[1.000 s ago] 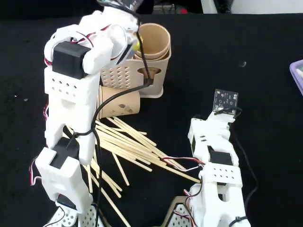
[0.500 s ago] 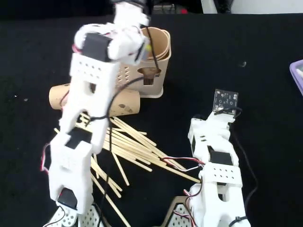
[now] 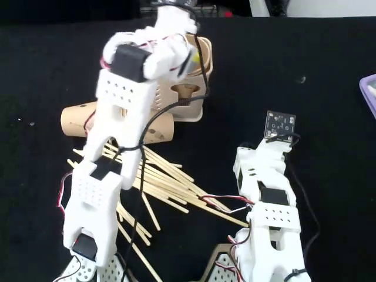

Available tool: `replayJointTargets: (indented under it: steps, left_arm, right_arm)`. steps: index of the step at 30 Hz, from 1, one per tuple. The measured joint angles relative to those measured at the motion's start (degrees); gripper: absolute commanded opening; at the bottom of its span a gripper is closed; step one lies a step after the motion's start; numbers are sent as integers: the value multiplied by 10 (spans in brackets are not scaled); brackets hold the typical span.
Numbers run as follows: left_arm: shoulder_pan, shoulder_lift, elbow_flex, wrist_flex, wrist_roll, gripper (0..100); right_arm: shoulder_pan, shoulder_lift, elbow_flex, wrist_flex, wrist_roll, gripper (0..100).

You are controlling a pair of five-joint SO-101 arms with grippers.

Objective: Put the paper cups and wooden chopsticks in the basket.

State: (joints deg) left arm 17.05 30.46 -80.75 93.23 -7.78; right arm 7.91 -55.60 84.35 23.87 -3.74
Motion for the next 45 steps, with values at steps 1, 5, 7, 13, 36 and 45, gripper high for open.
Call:
replayJointTargets:
  steps: [1, 5, 7, 13, 36, 45]
  left_arm:
    - [-7, 0, -24, 0, 0, 188]
    - [-51, -2, -105, 18, 0, 188]
    - [-75, -14, -114, 50, 2, 185]
    - [-189, -100, -78, 76, 2, 189]
    - [-317, -482, 984, -229, -62, 270]
    - [-295, -527, 1151, -403, -53, 264]
  right_arm:
    - [0, 0, 0, 0, 0, 12]
    - [0, 0, 2, 0, 0, 12]
    - [0, 0, 2, 0, 0, 12]
    - [0, 0, 2, 0, 0, 12]
    - [0, 0, 2, 0, 0, 12]
    - [0, 0, 2, 0, 0, 12]
